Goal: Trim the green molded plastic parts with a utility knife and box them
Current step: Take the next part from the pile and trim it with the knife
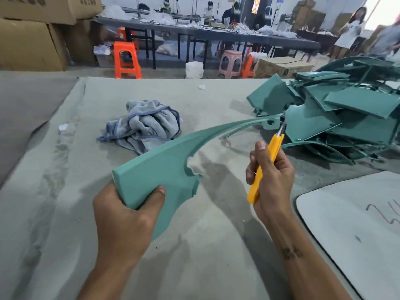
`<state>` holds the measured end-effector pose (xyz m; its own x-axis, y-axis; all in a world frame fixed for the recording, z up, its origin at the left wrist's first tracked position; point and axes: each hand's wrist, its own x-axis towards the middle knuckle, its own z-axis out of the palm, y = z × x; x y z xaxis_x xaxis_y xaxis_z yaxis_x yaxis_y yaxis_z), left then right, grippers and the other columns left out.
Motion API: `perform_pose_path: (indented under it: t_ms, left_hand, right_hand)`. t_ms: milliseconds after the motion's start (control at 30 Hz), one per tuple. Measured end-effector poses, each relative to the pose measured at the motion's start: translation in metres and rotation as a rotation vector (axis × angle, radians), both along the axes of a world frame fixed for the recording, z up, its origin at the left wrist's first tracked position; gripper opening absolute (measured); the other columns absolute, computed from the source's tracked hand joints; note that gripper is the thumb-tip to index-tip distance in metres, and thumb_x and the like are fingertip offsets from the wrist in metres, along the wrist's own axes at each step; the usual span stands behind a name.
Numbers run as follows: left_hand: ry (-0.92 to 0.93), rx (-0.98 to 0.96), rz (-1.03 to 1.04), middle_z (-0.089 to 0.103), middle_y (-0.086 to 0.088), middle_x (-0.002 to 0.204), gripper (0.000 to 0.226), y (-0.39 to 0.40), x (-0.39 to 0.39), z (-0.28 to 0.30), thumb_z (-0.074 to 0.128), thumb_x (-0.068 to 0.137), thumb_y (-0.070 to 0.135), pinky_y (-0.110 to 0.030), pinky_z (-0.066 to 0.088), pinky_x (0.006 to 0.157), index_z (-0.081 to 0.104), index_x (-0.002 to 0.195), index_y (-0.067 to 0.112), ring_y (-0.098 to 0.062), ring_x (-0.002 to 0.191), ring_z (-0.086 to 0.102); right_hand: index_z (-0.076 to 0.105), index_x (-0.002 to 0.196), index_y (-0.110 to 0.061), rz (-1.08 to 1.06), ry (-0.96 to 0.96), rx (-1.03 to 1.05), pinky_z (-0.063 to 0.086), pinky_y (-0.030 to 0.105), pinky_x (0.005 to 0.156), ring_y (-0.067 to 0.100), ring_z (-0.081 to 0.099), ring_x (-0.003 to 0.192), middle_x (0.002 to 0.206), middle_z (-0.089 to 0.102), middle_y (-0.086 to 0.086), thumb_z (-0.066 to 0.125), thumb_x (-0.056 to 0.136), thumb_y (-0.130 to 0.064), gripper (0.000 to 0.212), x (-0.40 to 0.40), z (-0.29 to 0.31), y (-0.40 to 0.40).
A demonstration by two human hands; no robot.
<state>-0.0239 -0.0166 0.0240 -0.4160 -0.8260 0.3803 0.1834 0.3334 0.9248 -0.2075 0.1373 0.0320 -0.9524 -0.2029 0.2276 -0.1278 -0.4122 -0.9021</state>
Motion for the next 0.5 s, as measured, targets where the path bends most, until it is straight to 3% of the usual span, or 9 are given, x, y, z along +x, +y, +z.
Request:
perform_pose_path:
  t_ms: [100,167,233,300,333,433,500]
  left_hand:
    - [-0.07,0.078,-0.135,0.076,0.014,0.075,0.018,-0.002,-0.002,-0.002,0.078,0.061,0.019,-0.013,0.052,0.052,0.076,0.079,0.022,0.0,0.062,0.07]
    - [-0.111,0.137,-0.288,0.078,0.004,0.077,0.024,-0.002,0.0,-0.003,0.078,0.06,0.02,-0.022,0.057,0.056,0.079,0.083,0.028,-0.009,0.065,0.073]
    - [-0.113,0.275,-0.492,0.078,-0.007,0.081,0.032,0.002,0.004,-0.003,0.085,0.051,0.028,-0.034,0.06,0.059,0.08,0.082,0.024,-0.021,0.07,0.074]
    - [-0.083,0.566,-0.665,0.076,-0.015,0.081,0.053,0.003,0.008,-0.006,0.097,0.032,0.044,-0.037,0.061,0.057,0.079,0.077,0.021,-0.028,0.069,0.074]
    - [-0.089,0.71,-0.791,0.076,-0.018,0.083,0.063,0.002,0.01,-0.004,0.097,0.033,0.056,-0.037,0.061,0.057,0.081,0.081,0.019,-0.03,0.07,0.074]
    - [-0.249,0.765,-1.257,0.07,-0.028,0.118,0.1,0.002,0.009,0.004,0.057,0.076,0.085,-0.048,0.06,0.081,0.068,0.127,0.0,-0.038,0.097,0.071]
    - [-0.355,0.705,-1.199,0.069,-0.023,0.124,0.102,0.008,0.004,0.003,0.055,0.073,0.089,-0.05,0.053,0.089,0.068,0.129,0.005,-0.04,0.107,0.066]
  right_hand:
    - [0.068,0.084,-0.025,0.024,-0.044,-0.072,0.035,0.023,0.043,0.013,0.039,0.043,0.097,0.075,0.008,0.076,0.087,-0.038,0.016,-0.002,0.008,0.006]
    - [0.072,0.094,-0.024,0.072,-0.077,-0.112,0.034,0.022,0.042,0.013,0.037,0.043,0.107,0.075,0.014,0.074,0.088,-0.03,0.009,-0.002,0.011,0.008]
    - [0.074,0.092,-0.022,0.108,-0.105,-0.14,0.033,0.021,0.042,0.013,0.036,0.044,0.104,0.075,0.02,0.075,0.087,-0.024,0.006,-0.002,0.011,0.008]
    - [0.073,0.093,-0.018,0.144,-0.134,-0.17,0.032,0.021,0.041,0.012,0.036,0.043,0.097,0.072,0.019,0.074,0.085,-0.022,0.009,-0.001,0.012,0.006]
    - [0.073,0.097,-0.016,0.164,-0.156,-0.184,0.032,0.02,0.041,0.012,0.036,0.042,0.093,0.07,0.017,0.074,0.084,-0.021,0.014,-0.001,0.011,0.006]
    - [0.07,0.104,-0.012,0.25,-0.211,-0.226,0.034,0.019,0.04,0.009,0.04,0.042,0.079,0.066,0.009,0.07,0.086,-0.022,0.021,0.001,0.009,0.002]
    - [0.069,0.102,-0.012,0.328,-0.24,-0.241,0.036,0.017,0.04,0.007,0.042,0.042,0.076,0.066,0.007,0.072,0.086,-0.022,0.019,0.008,0.007,-0.005]
